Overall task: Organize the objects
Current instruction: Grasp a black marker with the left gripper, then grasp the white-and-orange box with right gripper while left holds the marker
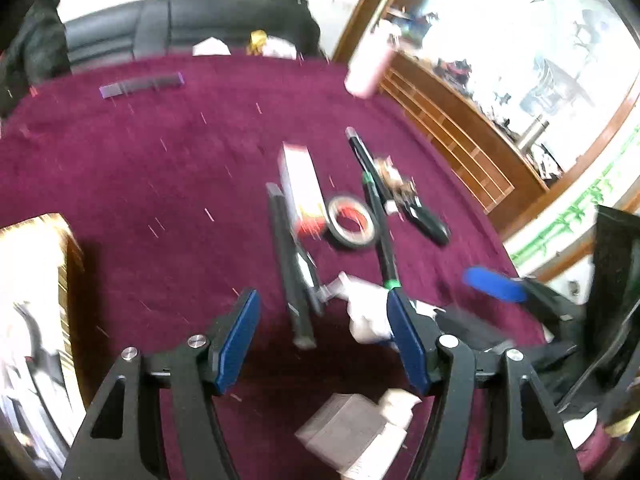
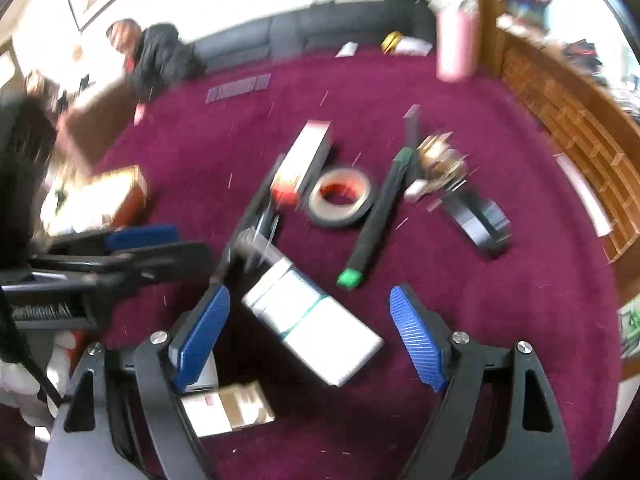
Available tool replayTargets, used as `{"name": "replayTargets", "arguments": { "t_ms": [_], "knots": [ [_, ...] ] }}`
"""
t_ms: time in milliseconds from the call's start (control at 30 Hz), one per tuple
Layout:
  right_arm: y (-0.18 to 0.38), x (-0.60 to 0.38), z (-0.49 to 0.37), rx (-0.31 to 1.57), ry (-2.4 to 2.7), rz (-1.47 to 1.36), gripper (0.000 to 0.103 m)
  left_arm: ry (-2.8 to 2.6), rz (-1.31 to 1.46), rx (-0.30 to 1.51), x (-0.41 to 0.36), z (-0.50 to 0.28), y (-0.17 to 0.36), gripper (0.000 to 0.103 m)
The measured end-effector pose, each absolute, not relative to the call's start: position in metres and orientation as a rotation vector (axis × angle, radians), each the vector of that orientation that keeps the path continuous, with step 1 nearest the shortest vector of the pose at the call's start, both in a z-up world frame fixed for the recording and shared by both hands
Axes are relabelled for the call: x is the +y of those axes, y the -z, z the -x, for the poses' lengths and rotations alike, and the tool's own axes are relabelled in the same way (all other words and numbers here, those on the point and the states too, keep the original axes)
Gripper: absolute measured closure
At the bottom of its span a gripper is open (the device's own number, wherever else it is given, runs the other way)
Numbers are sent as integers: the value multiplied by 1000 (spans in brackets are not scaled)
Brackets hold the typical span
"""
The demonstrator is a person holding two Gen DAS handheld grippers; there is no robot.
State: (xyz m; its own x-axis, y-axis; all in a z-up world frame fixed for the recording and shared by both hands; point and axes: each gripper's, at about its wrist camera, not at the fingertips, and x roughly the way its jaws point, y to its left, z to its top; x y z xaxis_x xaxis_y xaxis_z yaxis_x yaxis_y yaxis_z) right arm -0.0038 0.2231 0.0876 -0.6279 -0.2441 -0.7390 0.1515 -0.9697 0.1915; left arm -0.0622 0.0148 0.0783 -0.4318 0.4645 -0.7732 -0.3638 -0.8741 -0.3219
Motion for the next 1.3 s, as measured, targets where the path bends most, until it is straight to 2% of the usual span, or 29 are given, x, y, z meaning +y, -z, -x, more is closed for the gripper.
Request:
{"name": "replayTargets", "arguments": {
  "t_ms": [167, 467, 567, 633, 767, 833, 933, 1000, 1033, 1100, 1300],
  "knots": [
    [-96, 235, 20, -255, 2650, -1241, 19, -2359, 1345, -109, 12, 85, -78, 44],
    [-82, 242, 3, -324, 2611, -1265, 19, -2331, 1388, -66, 29, 53, -46, 44],
    [-80, 243, -4, -349, 2605, -1276, 19, -2386, 1415, 85, 41, 67, -31, 44],
    [-81, 243, -8, -335, 2617, -1276, 19, -2353, 1451, 88, 44, 78, -20, 44],
    [-87, 247, -8, -348, 2632, -1259, 19, -2337, 1440, 18, 40, 94, -20, 57],
    [-89, 247, -5, -343, 2634, -1255, 19, -2341, 1446, -29, 34, 106, -21, 57],
    [-88, 244, 1, -341, 2627, -1260, 19, -2354, 1471, 20, 34, 118, -18, 59],
    [-87, 242, 8, -352, 2626, -1271, 19, -2389, 1478, 133, 41, 120, -19, 79],
    [-87, 241, 11, -361, 2622, -1277, 19, -2408, 1476, 205, 45, 120, -18, 84],
    [-87, 239, 20, -375, 2608, -1285, 19, -2411, 1462, 230, 45, 124, -17, 91],
    [-91, 217, 64, -390, 2543, -1318, 19, -2394, 1464, 70, 22, 122, -19, 92]
  ]
}}
